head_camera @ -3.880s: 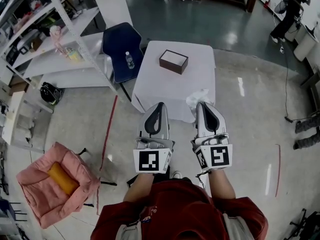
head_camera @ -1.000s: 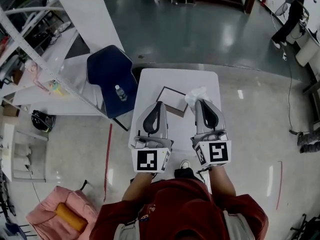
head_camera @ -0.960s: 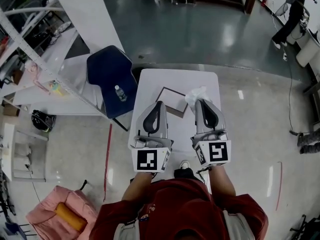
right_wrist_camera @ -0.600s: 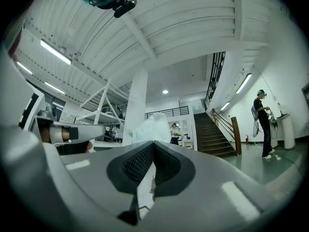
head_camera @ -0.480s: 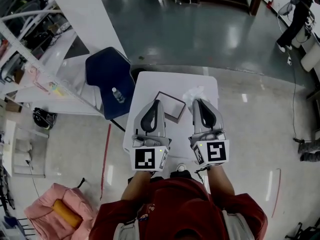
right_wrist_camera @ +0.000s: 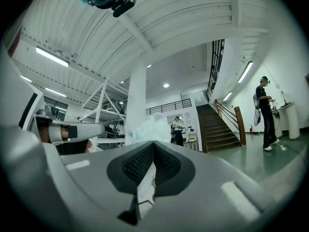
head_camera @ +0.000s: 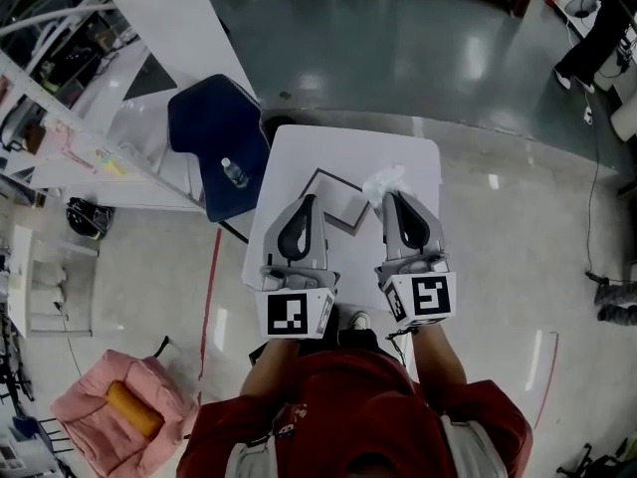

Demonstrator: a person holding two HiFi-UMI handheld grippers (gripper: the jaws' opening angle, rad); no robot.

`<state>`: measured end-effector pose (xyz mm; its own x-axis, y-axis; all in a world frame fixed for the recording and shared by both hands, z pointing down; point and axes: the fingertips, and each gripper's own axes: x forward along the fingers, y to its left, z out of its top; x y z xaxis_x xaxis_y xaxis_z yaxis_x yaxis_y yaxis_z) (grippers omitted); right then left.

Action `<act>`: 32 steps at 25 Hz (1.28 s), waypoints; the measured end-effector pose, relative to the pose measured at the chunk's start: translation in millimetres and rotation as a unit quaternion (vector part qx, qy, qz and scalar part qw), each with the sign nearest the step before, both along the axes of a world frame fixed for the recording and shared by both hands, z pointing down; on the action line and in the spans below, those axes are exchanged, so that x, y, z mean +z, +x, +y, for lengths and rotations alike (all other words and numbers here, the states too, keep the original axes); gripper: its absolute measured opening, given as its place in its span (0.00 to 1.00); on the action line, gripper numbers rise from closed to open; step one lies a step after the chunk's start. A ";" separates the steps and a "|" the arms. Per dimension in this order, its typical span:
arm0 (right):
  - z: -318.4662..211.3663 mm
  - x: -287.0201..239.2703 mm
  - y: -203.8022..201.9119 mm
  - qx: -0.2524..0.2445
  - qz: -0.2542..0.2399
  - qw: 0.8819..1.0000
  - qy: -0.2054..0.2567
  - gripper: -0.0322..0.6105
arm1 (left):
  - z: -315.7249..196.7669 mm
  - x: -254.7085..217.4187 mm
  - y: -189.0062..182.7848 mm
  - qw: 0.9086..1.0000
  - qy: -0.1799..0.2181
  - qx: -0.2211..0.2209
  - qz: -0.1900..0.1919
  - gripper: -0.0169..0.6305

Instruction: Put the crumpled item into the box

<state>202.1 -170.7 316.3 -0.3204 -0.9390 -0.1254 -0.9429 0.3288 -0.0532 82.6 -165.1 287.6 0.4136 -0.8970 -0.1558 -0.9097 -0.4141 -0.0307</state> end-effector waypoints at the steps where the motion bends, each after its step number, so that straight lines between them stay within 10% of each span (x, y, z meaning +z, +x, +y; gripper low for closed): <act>1: -4.8 2.6 -3.2 -0.001 0.002 1.000 -0.002 0.05 | -4.8 2.7 -2.7 1.000 -0.001 -0.001 -0.001 0.03; 32: -157.2 86.6 -105.3 -0.030 0.082 0.989 -0.118 0.06 | -159.4 56.2 -85.2 0.998 -0.046 -0.013 0.040 0.03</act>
<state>96.8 -327.8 402.9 -0.3750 -0.9143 0.1530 -0.9241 0.3818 0.0172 -2.6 -324.4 343.9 0.3804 -0.9189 -0.1041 -0.9179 -0.3889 0.0789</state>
